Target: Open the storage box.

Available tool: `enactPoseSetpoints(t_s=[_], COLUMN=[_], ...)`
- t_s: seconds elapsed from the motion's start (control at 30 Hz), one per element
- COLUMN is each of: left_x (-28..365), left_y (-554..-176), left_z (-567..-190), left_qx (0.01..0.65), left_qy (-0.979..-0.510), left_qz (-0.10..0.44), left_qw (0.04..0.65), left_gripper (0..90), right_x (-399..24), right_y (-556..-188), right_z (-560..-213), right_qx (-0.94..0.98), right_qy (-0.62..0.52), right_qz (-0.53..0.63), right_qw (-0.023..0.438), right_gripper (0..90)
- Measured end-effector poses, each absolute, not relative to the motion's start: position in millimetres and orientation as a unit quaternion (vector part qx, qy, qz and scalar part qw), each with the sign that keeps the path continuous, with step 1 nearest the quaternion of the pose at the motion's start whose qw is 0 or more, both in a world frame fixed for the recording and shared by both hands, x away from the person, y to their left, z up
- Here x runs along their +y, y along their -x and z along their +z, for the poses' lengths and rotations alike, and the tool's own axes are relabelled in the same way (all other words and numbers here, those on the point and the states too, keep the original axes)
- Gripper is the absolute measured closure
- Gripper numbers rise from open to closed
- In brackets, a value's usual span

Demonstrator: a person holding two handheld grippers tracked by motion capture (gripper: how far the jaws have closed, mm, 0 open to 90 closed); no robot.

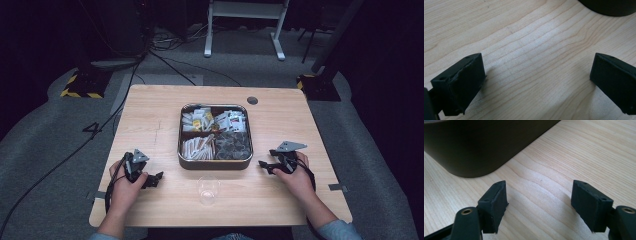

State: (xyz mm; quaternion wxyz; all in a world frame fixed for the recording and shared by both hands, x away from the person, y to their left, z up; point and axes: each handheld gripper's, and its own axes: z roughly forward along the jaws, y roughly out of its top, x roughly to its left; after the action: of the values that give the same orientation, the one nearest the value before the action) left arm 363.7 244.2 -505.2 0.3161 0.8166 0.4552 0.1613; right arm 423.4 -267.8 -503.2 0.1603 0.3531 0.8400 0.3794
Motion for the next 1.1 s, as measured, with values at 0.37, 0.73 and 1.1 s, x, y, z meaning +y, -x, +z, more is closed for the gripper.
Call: enactPoseSetpoints(t_s=[0.37,0.73,1.1], left_x=[243.6,242.5,238.9], left_y=[-366.8,-368.9,-368.5], left_z=[-505.0,-504.9,-505.5], left_qx=[0.448,0.437,0.448], left_qy=[-0.822,-0.827,-0.819], left_qz=[0.157,0.154,0.160], left_qw=[0.316,0.318,0.320], left_gripper=[0.2,0.3,0.6], right_x=[-271.7,-271.3,-276.9], right_y=[-419.8,-417.8,-428.0], right_z=[-503.1,-502.8,-493.1], right_qx=[0.841,0.832,0.842], right_qy=[-0.351,-0.377,-0.384], right_qz=[0.379,0.372,0.359], right_qw=[0.159,0.165,0.126], right_gripper=[29.0,24.8,41.6])
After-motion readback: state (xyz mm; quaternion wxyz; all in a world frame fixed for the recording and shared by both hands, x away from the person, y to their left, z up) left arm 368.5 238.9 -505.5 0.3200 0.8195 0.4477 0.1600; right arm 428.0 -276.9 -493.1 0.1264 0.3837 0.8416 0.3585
